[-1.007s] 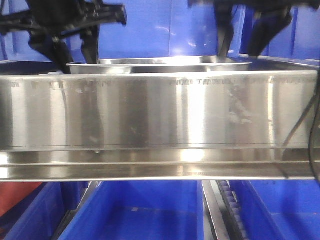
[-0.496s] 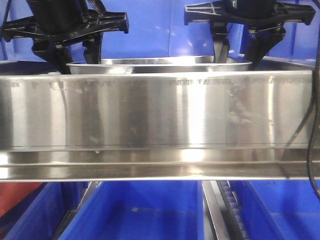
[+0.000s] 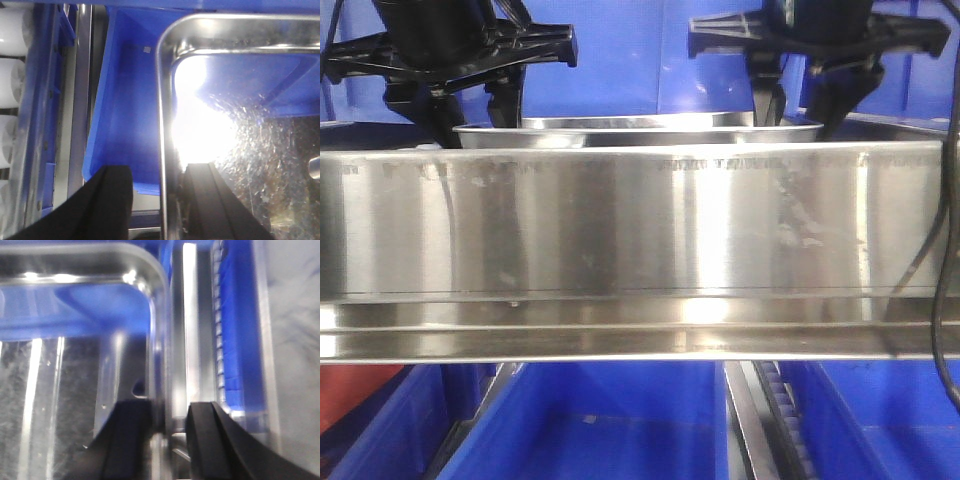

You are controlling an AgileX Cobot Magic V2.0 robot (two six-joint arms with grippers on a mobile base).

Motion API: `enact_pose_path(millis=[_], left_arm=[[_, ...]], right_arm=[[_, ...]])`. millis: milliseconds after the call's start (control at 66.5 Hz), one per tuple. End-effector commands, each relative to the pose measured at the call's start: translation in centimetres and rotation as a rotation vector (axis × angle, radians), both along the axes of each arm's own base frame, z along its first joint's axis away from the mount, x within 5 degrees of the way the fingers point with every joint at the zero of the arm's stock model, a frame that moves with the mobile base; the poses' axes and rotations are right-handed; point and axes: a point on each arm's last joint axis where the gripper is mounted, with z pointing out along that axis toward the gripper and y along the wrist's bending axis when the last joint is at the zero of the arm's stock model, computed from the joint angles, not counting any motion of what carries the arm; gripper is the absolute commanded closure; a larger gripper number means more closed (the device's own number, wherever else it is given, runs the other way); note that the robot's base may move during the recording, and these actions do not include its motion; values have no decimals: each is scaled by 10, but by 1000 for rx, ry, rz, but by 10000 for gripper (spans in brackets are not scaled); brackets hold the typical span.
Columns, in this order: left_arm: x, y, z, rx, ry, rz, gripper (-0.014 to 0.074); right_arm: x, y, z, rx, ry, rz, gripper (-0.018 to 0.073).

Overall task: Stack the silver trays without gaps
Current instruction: 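Close both grippers on the silver tray's rim, then lift the silver tray up off the shelf with both grippers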

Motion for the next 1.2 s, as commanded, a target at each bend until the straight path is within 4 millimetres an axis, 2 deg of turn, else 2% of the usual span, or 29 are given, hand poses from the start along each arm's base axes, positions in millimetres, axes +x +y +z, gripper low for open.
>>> enact_pose_path(millis=[0,256,376,436,541,631,782,917,1067,1187], left_arm=[[1,2,0,6,11,13,414],[0,3,-1,12,23,17,444],[0,3,-1,12,23,17,551],[-1,3,-1,17,29,20,625],[-1,4,-1,22,37,23,604],[-1,4,4,20,32,27,603],[-2,6,33,-3,-10,42,603],[-12,13,65,-38,-75,50,603],[-35,21,96,-90,-137,63,603],[-64,17,120,-77,-248,69,603]], right_arm=[[1,-1,-3,0,16,-8,417],[1,-2,-3,-7,23,-9,436],[1,-2,-3,-7,23,-9,566],[1,-1,-3,-5,19,-8,580],[2,-1,1,1,4,-8,573],[4,-1,13,1,-32,-4,574],[1,-3,39,17,-74,-9,574],[-12,-5,66,55,-151,-7,574],[-38,-10,98,51,-255,-30,574],[-64,-8,105,43,-323,-32,574]])
